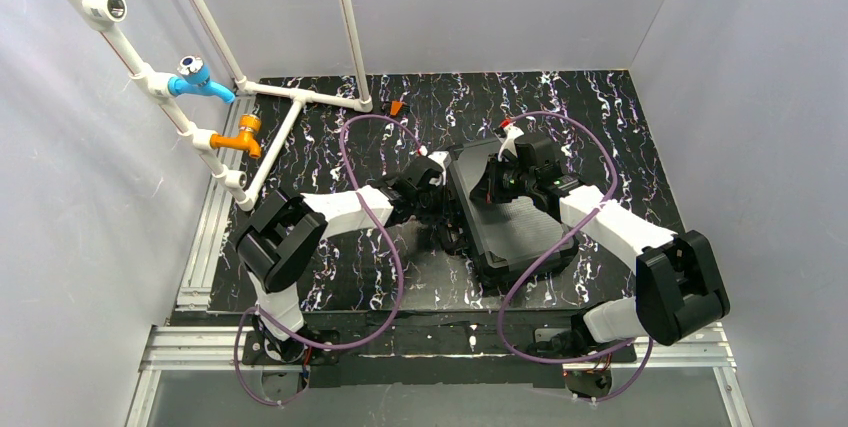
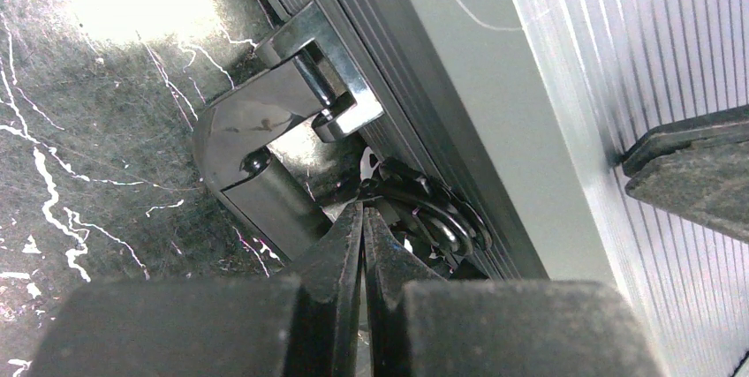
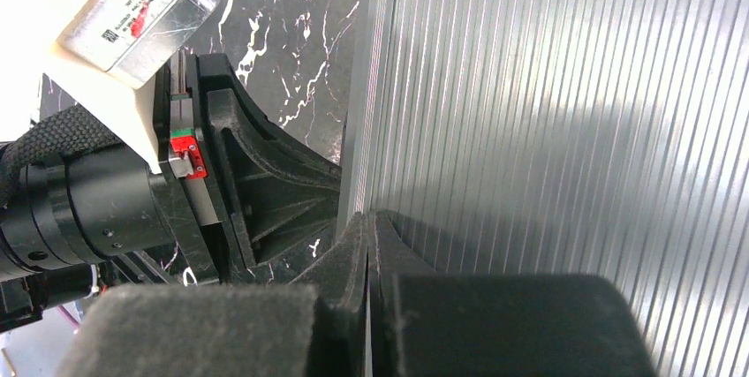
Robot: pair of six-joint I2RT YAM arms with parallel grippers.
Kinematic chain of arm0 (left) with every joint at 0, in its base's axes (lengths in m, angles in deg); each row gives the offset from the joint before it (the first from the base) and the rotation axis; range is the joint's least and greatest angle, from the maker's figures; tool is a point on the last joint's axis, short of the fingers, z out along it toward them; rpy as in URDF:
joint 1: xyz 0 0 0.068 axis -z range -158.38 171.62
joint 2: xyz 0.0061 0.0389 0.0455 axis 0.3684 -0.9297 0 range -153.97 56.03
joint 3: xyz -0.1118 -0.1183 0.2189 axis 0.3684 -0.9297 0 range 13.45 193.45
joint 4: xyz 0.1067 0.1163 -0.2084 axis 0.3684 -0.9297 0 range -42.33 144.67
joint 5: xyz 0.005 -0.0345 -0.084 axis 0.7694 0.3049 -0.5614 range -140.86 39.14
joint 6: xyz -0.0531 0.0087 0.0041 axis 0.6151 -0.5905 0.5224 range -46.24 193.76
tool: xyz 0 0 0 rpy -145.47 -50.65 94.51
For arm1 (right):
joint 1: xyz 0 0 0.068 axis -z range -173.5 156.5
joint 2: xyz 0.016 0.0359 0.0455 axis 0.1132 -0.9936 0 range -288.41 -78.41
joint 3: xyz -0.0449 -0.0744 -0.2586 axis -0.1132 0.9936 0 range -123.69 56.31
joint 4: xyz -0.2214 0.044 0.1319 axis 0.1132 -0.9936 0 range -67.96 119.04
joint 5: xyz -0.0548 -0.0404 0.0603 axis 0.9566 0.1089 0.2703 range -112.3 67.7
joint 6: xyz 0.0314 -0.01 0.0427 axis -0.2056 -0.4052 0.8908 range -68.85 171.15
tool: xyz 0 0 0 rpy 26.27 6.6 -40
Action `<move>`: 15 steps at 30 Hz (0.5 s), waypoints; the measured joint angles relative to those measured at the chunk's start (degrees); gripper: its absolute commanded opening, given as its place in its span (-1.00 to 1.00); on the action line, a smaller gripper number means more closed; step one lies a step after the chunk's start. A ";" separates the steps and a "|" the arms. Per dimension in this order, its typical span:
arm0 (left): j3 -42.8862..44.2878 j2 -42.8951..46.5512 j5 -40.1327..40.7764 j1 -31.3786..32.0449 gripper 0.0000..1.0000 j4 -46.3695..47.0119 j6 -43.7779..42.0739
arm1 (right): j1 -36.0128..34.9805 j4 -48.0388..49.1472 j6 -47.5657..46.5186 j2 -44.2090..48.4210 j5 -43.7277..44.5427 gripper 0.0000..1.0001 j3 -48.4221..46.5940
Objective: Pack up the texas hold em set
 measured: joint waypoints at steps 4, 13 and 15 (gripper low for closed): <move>0.63 -0.52 0.00 -0.02 -1.00 -0.66 -0.04 | 0.00 0.39 0.00 -0.13 0.00 -0.97 0.00; 1.79 -1.57 0.22 -0.02 -1.00 -1.90 -0.07 | 0.00 0.39 -0.02 -0.15 0.02 -0.97 0.00; 1.84 -1.68 0.22 -0.02 -1.00 -1.90 -0.07 | 0.00 0.39 -0.02 -0.15 0.02 -0.97 0.00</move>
